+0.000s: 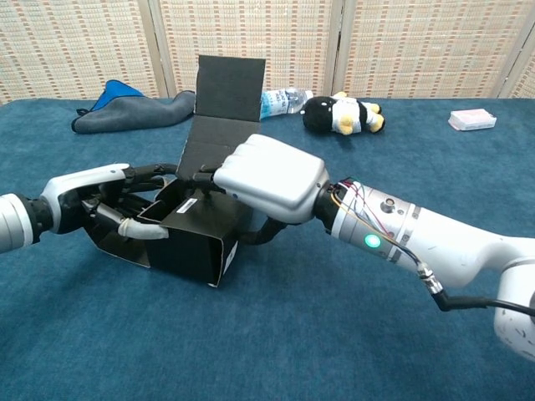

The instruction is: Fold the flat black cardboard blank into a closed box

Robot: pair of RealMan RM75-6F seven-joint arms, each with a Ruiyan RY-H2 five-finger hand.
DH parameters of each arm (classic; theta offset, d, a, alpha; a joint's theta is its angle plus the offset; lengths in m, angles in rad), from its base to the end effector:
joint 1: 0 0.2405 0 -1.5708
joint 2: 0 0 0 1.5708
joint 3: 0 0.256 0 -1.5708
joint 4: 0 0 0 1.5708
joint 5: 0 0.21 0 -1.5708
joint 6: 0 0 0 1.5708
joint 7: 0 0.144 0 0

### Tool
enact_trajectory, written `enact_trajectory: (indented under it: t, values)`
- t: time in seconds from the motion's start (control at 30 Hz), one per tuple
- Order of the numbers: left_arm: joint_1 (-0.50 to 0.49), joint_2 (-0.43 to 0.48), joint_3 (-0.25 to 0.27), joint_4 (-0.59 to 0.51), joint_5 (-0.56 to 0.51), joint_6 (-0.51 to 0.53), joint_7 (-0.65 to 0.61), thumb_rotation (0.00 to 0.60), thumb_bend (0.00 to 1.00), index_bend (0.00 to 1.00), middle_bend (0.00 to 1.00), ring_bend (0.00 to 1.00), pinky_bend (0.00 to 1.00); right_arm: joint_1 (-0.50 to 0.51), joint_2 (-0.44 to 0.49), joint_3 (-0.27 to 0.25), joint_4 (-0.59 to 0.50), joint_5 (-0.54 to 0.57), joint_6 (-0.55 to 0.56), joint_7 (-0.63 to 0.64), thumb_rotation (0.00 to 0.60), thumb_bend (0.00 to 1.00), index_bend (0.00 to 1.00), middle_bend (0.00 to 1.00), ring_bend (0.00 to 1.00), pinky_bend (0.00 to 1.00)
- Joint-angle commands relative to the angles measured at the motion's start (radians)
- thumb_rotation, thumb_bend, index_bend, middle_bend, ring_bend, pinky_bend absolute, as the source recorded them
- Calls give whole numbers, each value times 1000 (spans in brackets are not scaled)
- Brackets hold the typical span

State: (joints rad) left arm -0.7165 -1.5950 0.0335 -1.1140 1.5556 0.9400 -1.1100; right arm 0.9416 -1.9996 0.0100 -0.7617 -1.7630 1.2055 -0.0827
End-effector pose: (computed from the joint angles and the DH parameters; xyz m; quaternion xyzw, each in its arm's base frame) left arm -0.2169 0.3312 -0.0365 -0.5654 -0.6774 -0.4503 0.1367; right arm -0.0721 -0.3267 -0.1170 0.8324 -0.0441 0.4726 0.2861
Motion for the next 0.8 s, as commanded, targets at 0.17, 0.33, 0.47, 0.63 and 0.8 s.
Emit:
enact_trajectory:
  t: [0.17, 0.33, 0.47, 0.63, 0.8]
  values:
    - [8, -11, -10, 4, -14, 3, 28, 600, 166, 78, 167, 553, 695, 0, 16, -10, -31, -4, -7, -6, 600, 224, 268, 345, 749, 1000]
    - [11, -12, -12, 0, -17, 2, 37, 600, 166, 78, 167, 553, 695, 1, 33, -18, -55, -3, -28, -7, 600, 281, 295, 367, 758, 1000]
    - [14, -11, -14, -2, -18, 4, 43, 600, 166, 77, 167, 553, 695, 4, 49, -23, -78, -2, -47, -9, 600, 327, 324, 387, 765, 1000]
    - [17, -11, -15, -3, -18, 6, 51, 600, 166, 77, 167, 553, 695, 11, 72, -29, -111, -1, -80, -15, 600, 350, 358, 412, 774, 1000]
    - [23, -8, -17, -3, -20, 14, 61, 600, 166, 73, 159, 553, 695, 28, 101, -30, -150, 0, -116, -20, 600, 408, 389, 432, 776, 1000]
